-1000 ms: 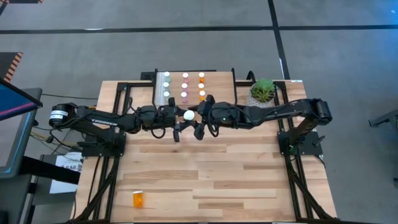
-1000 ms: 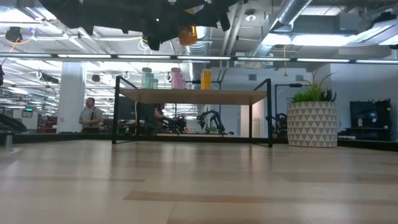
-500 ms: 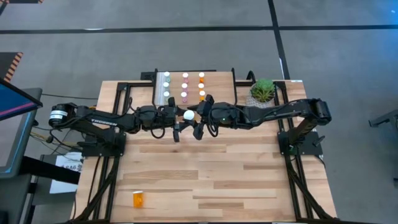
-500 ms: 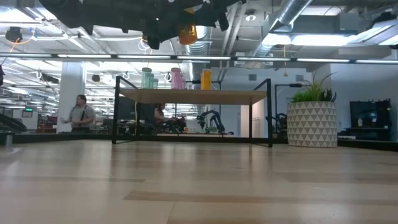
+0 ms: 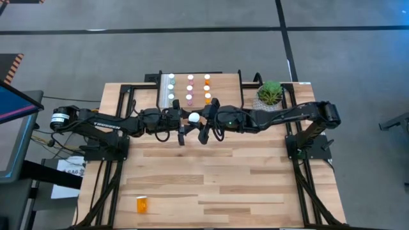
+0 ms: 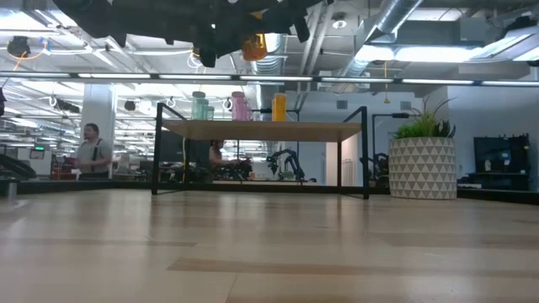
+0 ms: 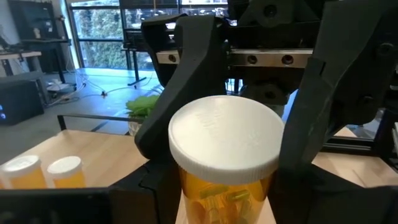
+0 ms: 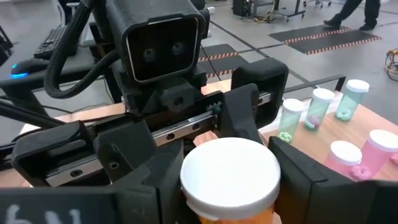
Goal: Pick and place medicine bottles onto shelf by color
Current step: Put the top large orange pill bottle on the shelf
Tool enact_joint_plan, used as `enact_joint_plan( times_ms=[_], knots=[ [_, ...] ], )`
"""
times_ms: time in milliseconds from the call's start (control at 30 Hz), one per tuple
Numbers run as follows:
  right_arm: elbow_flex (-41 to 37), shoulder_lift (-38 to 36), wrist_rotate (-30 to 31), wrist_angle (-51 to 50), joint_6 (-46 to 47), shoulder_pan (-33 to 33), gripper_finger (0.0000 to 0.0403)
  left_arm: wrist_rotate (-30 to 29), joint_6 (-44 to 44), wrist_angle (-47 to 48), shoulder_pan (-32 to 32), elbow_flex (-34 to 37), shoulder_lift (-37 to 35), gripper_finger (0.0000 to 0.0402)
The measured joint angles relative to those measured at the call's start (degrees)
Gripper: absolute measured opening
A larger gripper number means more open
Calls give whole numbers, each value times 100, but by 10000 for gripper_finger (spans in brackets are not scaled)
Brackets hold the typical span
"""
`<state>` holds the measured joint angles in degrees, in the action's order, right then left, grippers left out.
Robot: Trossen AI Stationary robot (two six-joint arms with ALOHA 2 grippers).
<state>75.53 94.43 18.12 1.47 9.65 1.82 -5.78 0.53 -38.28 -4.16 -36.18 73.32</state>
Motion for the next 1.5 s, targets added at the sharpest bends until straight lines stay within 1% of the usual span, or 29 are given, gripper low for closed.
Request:
enact_joint_plan(
  times_ms=[67, 200, 267, 533, 667, 767, 1000, 1133, 1333, 1433, 1500],
  knots=[
    [0, 0, -5, -7, -2, 3, 205, 14, -6, -2, 0, -2, 0, 177],
    [0, 2, -33, -11, -4, 3, 230, 55, -6, 0, 2, -2, -3, 193],
    [-2, 2, -34, -15, -6, 3, 234, 55, -9, 9, 2, -4, -8, 204],
    [-20, -174, -37, -216, -24, -46, 212, -38, -39, 211, -39, -15, -73, 249],
    [-20, -355, -30, -376, -28, -90, 218, -205, -95, 353, -44, -30, -274, 262],
    [-20, -452, -25, -527, -25, -137, 225, -214, -104, 539, -44, -31, -437, 269],
    [-20, -514, -17, -773, -24, -388, 219, -221, -135, 873, -44, -24, -700, 294],
    [-20, -528, -18, -775, -53, -568, 222, -221, -155, 1003, -44, -20, -809, 306],
    [-64, -951, -17, -957, -138, -894, 221, -264, -303, 1110, -44, -15, -903, 309],
    [-303, -1245, -17, -943, -201, -1060, 217, -264, -307, 1192, -44, -11, -974, 309],
    [-528, -1470, -19, -730, -203, -1162, 217, -264, -342, 1151, -44, -16, -1002, 309]
  ],
)
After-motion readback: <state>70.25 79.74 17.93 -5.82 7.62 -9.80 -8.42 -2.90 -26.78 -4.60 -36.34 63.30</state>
